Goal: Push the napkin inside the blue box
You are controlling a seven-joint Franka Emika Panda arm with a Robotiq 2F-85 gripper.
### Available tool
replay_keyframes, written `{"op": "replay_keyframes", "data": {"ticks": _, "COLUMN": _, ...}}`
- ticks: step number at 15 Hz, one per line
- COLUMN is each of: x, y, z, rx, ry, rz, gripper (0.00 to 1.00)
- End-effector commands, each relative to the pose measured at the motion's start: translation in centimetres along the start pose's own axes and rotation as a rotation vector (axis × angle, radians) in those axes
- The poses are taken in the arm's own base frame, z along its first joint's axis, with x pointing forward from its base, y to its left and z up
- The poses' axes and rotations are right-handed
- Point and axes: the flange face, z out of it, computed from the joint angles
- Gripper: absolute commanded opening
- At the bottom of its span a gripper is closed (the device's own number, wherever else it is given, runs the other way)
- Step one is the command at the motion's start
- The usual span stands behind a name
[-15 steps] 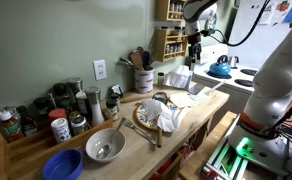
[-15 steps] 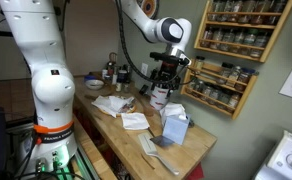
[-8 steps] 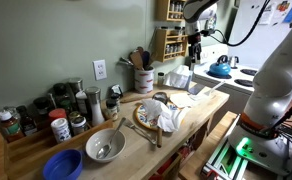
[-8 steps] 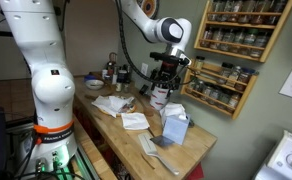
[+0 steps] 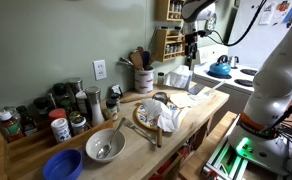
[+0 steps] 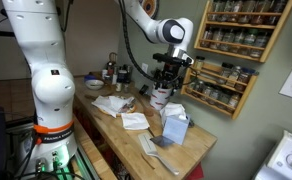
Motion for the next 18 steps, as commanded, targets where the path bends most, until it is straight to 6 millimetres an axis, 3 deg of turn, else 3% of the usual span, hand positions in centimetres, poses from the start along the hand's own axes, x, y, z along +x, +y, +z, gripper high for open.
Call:
{"op": "replay_keyframes", "data": {"ticks": 1, "x": 2.2, "y": 2.2, "z": 1.6, "rx": 0.039, "ry": 0.086, "rz": -0.035, "gripper": 1.0}}
{"op": "replay_keyframes", "data": {"ticks": 4, "x": 2.8, "y": 4.1, "z": 3.8, "rx": 0.077, "ry": 0.146, "rz": -0.05, "gripper": 1.0}}
{"op": "replay_keyframes", "data": {"ticks": 8, "x": 1.8, "y": 7.4, "z": 5.5, "rx": 0.1, "ry": 0.206, "rz": -0.075, "gripper": 1.0}}
{"op": "replay_keyframes", "data": {"ticks": 9, "x": 2.2, "y": 6.1, "z": 5.0, "rx": 0.084, "ry": 0.171, "rz": -0.051, "gripper": 1.0}}
{"op": "replay_keyframes", "data": {"ticks": 11, "x": 1.7, "y": 7.2, "z": 5.5, "rx": 0.091, "ry": 0.182, "rz": -0.062, "gripper": 1.0}}
{"op": "replay_keyframes", "data": {"ticks": 18, "x": 2.3, "y": 7.7, "z": 5.6, "rx": 0.072, "ry": 0.215, "rz": -0.067, "gripper": 1.0}}
